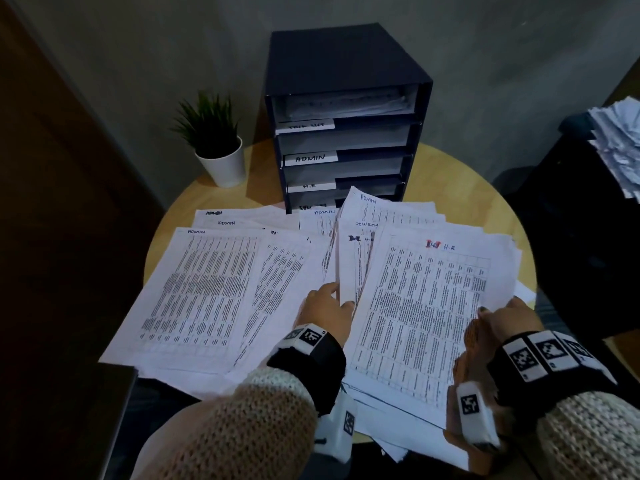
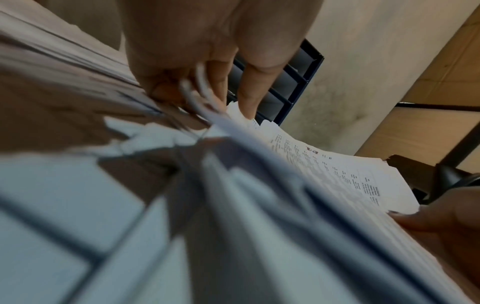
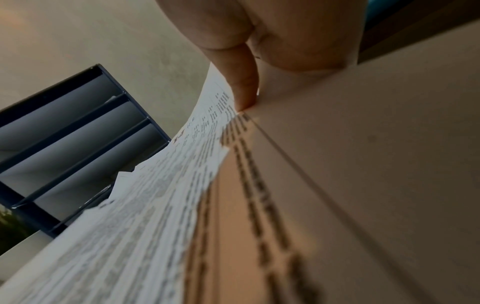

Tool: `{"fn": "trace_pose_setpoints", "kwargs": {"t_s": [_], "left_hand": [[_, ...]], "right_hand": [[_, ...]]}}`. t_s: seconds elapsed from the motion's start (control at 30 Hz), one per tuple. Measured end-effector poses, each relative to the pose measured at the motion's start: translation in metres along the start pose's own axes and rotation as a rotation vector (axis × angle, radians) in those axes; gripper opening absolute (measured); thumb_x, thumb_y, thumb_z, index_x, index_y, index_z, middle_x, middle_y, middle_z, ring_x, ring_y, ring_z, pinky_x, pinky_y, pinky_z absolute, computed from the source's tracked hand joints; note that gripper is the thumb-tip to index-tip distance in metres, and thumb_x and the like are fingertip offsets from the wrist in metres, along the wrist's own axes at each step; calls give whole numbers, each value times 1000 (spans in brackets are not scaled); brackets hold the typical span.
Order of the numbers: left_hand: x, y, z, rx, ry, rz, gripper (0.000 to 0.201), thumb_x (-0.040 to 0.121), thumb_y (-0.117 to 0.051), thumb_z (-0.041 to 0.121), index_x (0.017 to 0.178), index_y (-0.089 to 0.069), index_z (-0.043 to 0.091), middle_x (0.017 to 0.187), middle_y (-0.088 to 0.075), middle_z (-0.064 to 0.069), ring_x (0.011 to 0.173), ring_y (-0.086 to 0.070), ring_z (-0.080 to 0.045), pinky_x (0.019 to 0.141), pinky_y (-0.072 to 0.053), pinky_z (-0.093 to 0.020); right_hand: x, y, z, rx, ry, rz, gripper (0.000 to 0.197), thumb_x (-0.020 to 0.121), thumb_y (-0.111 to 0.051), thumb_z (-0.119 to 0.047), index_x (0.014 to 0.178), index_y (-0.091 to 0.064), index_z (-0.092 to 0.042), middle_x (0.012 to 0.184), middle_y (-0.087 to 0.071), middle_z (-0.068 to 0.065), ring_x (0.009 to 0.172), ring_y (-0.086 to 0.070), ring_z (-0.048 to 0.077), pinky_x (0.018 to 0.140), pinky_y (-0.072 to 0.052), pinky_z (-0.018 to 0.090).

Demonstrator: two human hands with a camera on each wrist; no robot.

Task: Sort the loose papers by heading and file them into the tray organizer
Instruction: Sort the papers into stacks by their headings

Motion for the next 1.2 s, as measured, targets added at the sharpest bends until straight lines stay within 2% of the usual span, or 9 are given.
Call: {"fn": "trace_pose_setpoints", "kwargs": {"t_s": [0.17, 0.27, 0.47, 0.63, 0.73, 0.87, 0.97, 1.07, 1.2], "left_hand": [[-6, 1, 5, -107, -63, 62, 22, 91, -60, 21, 112, -55, 20, 98, -60, -10, 95, -59, -24, 94, -48, -36], [-10, 7, 6, -106, -89, 113, 5, 92, -58, 18, 95, -54, 19, 81, -54, 0, 80, -54, -18, 83, -49, -30], [-8, 30, 5, -29, -17, 155, 14, 98, -43, 13, 105, -55, 10, 122, -62, -5, 108, -59, -23, 77, -41, -24], [-5, 49, -1, 123, -40, 212, 27, 101, -37, 17, 103, -60, 4, 120, -63, -7, 99, -60, -24, 70, -40, -23], [-3, 56, -7, 70, -65, 254, 31, 101, -38, 22, 108, -64, 7, 118, -64, -9, 99, -60, -26, 77, -45, -27], [-4, 76, -6, 9, -47, 389, 29, 101, -35, 20, 113, -59, 10, 114, -63, -11, 94, -60, -31, 76, -44, -29], [-9, 111, 4, -58, -30, 549, 27, 102, -31, 19, 115, -51, 10, 85, -57, -12, 80, -56, -32, 67, -36, -28], [-20, 152, 28, -83, -100, 685, 22, 102, -30, 19, 109, -49, 10, 67, -41, 3, 59, -41, -16, 55, -25, -28], [-34, 208, 60, -166, -198, 888, 21, 101, -35, 17, 109, -53, 11, 87, -49, 1, 76, -43, -18, 67, -29, -22]], "right_hand": [[-1, 0, 0, 17, -15, 10, 44, 91, -57, -13, 128, -43, 7, 133, -50, 25, 120, -49, 39, 93, -39, 39], [-2, 0, 0, 28, -16, 18, 43, 90, -58, -14, 127, -45, 6, 132, -50, 25, 119, -50, 38, 92, -40, 38], [-9, 2, -4, 95, -1, 48, 42, 90, -58, -11, 126, -45, 6, 130, -51, 25, 118, -51, 37, 86, -38, 35], [-17, 5, -9, 105, 22, 58, 42, 90, -58, -12, 126, -45, 6, 130, -52, 26, 117, -51, 38, 90, -40, 36], [-19, 3, -12, 111, 34, 48, 41, 90, -58, -13, 125, -47, 5, 128, -54, 25, 115, -53, 38, 88, -40, 36], [-20, 1, -15, 135, 49, 38, 41, 90, -59, -14, 126, -48, 3, 127, -55, 23, 113, -54, 37, 89, -41, 36], [-21, 1, -15, 154, 55, 42, 41, 89, -59, -12, 127, -48, 2, 127, -56, 22, 113, -54, 37, 88, -41, 35], [-22, 0, -17, 173, 58, 38, 42, 90, -59, -13, 128, -48, 0, 128, -56, 21, 113, -55, 36, 88, -41, 35], [-26, 1, -18, 203, 73, 49, 42, 89, -59, -12, 129, -49, -1, 127, -57, 21, 113, -55, 36, 91, -41, 38]]}}
Point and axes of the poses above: each hand's wrist, its own x-axis towards the middle knuckle, its own y-axis out of the back of the hand, z = x × y, the point moved 6 cm from there along x, towards the middle knuckle
